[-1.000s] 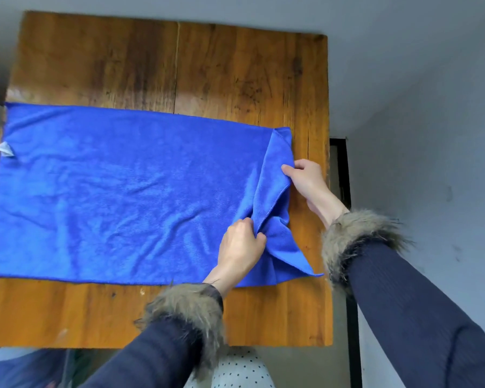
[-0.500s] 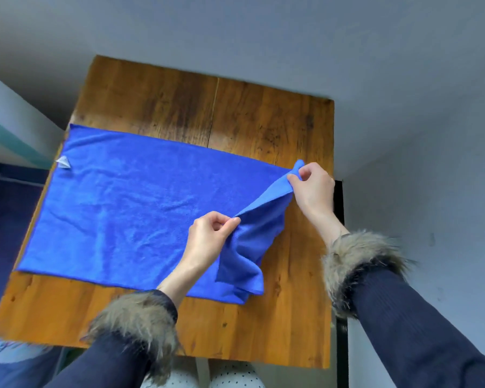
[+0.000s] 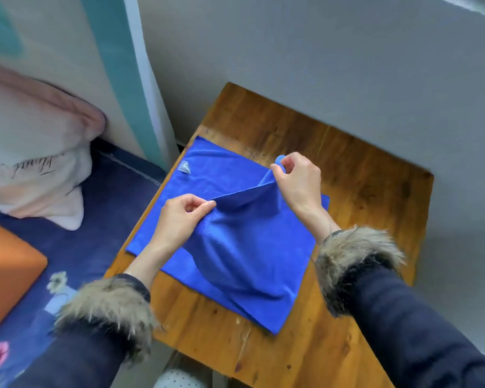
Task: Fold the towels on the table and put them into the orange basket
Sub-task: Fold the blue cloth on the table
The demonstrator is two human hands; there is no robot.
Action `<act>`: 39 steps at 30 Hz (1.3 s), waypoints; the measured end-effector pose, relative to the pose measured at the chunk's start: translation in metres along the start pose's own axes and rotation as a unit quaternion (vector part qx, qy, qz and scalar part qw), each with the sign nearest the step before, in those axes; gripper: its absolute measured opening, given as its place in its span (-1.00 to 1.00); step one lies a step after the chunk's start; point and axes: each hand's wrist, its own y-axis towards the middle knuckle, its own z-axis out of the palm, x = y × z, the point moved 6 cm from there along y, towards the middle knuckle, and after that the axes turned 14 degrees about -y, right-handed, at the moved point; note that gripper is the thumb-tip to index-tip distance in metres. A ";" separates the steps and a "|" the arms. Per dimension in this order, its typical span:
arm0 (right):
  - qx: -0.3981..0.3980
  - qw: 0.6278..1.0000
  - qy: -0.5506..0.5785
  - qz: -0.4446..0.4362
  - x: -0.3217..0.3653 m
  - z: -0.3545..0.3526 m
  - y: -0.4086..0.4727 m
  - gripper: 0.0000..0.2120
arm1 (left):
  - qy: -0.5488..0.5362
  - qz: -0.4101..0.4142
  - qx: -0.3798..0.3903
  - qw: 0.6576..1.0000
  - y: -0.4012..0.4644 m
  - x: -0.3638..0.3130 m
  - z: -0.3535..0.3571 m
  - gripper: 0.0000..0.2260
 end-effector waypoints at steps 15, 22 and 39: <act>0.161 0.970 -0.185 0.001 -0.035 0.144 0.002 -0.54 | 0.298 0.041 0.051 0.952 0.013 0.113 -0.014 -0.44; 0.260 0.915 -0.305 -0.050 -0.081 0.139 -0.016 -0.41 | 0.412 -0.018 0.129 0.902 0.033 0.130 0.002 -0.27; 0.372 0.863 -0.274 0.206 -0.196 0.087 -0.163 -0.09 | 0.497 0.153 0.326 0.790 0.069 0.080 0.123 -0.44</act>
